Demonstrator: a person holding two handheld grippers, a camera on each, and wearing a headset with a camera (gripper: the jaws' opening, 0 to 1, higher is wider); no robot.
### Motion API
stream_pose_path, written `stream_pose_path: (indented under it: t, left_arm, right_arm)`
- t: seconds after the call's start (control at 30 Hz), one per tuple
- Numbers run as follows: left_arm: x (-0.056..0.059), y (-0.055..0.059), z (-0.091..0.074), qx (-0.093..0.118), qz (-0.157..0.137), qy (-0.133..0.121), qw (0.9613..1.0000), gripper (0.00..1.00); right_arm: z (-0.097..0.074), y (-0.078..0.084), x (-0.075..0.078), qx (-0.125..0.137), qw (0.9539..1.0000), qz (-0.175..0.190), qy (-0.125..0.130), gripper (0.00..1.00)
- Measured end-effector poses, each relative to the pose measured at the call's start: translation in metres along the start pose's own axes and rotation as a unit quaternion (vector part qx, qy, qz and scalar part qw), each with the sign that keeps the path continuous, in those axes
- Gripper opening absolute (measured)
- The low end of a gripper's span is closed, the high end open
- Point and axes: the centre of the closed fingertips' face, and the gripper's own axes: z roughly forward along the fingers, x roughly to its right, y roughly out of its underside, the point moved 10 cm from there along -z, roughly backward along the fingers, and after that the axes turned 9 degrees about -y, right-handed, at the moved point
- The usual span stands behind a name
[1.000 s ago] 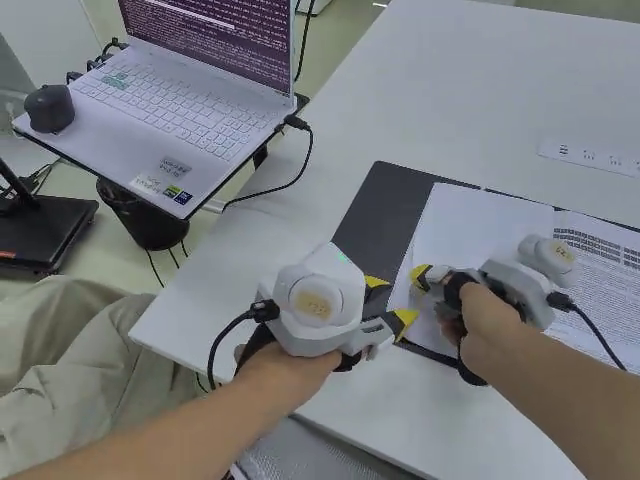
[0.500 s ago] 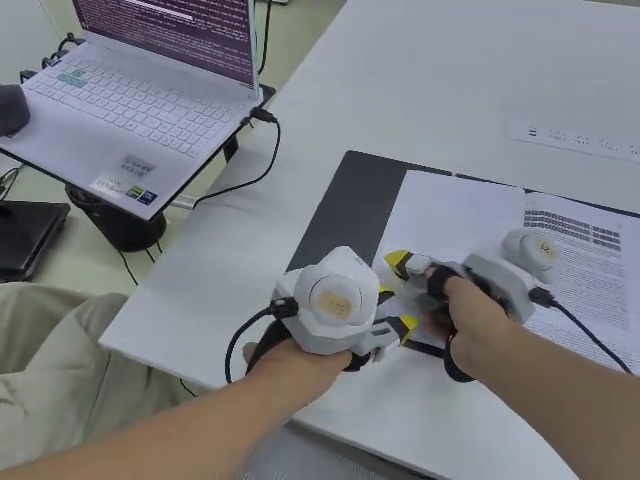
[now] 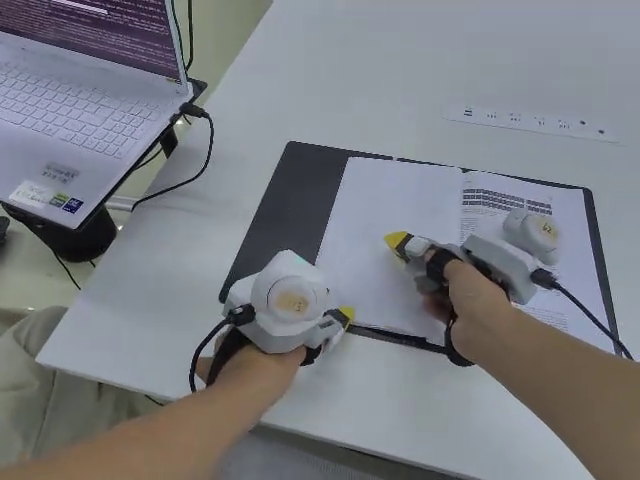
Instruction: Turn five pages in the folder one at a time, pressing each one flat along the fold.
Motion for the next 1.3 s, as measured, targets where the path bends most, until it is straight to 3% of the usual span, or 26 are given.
stream_pose_path:
  t: [0.27,0.3,0.5,0.57,0.63,0.83,1.1,1.3]
  left_arm:
    - [0.002,0.006,0.000,0.021,-0.010,-0.019,0.9996,0.23]
    - [0.002,0.007,-0.001,0.024,-0.010,-0.020,0.9995,0.23]
    - [0.000,0.008,0.000,0.030,-0.016,-0.021,0.9992,0.23]
    - [0.000,0.008,0.000,0.030,-0.016,-0.022,0.9992,0.23]
    - [0.000,0.008,-0.001,0.030,-0.017,-0.023,0.9991,0.23]
    - [0.000,0.009,-0.001,0.030,-0.018,-0.026,0.9991,0.23]
    - [0.001,0.010,-0.002,0.035,-0.024,-0.031,0.9986,0.23]
    - [0.001,0.011,-0.002,0.038,-0.026,-0.031,0.9984,0.23]
  right_arm:
    - [-0.013,-0.021,0.013,0.016,0.9969,-0.077,0.012,0.00]
    - [-0.016,-0.020,0.010,0.016,0.9941,-0.107,0.012,0.00]
    - [-0.019,-0.023,0.003,0.014,0.9796,-0.201,0.008,0.00]
    - [-0.017,-0.025,0.004,0.009,0.9770,-0.213,0.012,0.00]
    - [-0.016,-0.027,0.007,0.004,0.9714,-0.237,0.019,0.00]
    - [-0.015,-0.037,0.014,0.015,0.9708,-0.238,0.031,0.00]
    - [-0.006,-0.057,0.025,0.023,0.9604,-0.274,0.046,0.00]
    - [-0.001,-0.067,0.031,0.036,0.9623,-0.264,0.054,0.00]
